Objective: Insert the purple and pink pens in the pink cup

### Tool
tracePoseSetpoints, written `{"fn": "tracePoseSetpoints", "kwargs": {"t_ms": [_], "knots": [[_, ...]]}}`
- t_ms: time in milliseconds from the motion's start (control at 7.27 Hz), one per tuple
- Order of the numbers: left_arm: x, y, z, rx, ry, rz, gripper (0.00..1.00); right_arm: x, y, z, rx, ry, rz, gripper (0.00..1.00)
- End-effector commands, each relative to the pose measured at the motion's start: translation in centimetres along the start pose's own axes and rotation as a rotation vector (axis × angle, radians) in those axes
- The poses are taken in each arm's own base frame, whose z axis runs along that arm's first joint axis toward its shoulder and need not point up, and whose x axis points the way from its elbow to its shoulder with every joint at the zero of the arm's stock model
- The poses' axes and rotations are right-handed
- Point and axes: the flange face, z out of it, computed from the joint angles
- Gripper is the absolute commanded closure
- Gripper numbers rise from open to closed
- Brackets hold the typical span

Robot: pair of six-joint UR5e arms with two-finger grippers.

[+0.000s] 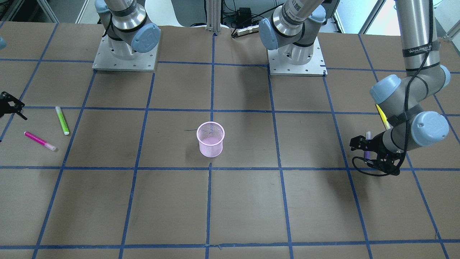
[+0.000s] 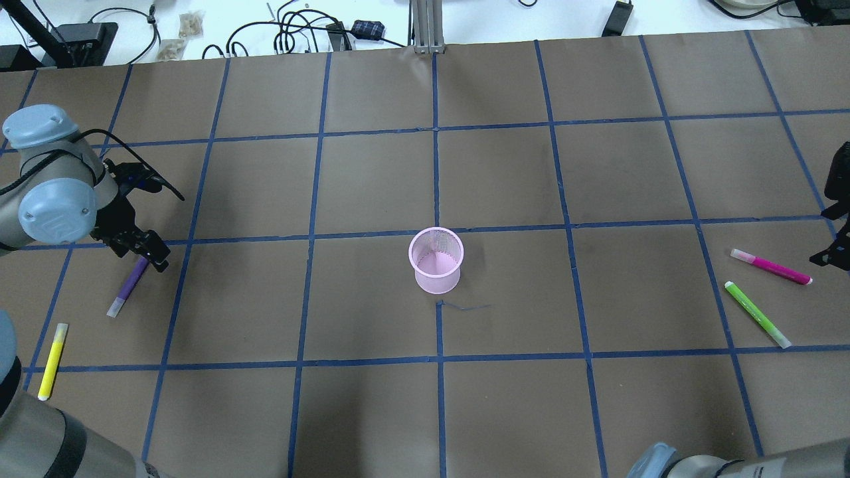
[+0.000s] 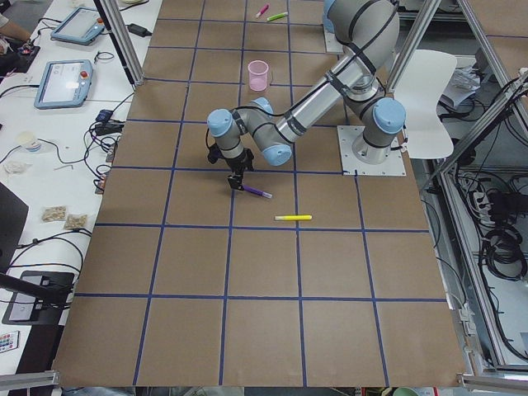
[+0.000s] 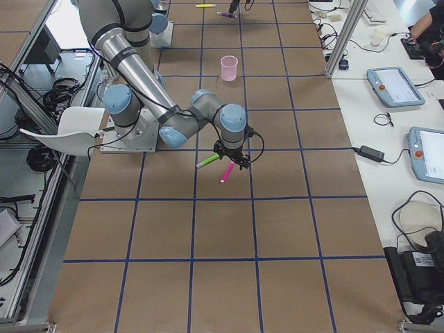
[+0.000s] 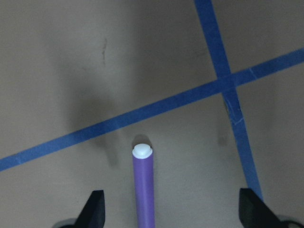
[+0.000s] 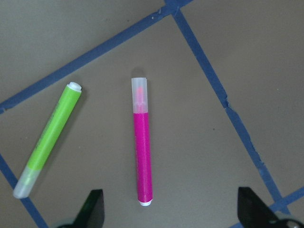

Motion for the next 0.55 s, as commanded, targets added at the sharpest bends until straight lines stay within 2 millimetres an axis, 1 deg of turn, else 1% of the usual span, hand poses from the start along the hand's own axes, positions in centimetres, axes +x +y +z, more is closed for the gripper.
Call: {"fn": "tracePoseSetpoints", "kwargs": {"t_ms": [0,275,413], "knots": [[-0.2,-0.3,0.6,-0.004,0.001,0.005,0.11,-0.6,0.2,3.2,-0.013,0.025,-0.081,0.00],[-0.3,-0.4,0.8,-0.007,0.002,0.004,0.11,0.0,1.1,5.7,-0.067,0.016,-0.131,0.00],[-0.4,-0.4,0.6,-0.004,-0.001,0.004,0.12,0.0,1.1,6.9,-0.061,-0.008,-0.138,0.00]]}}
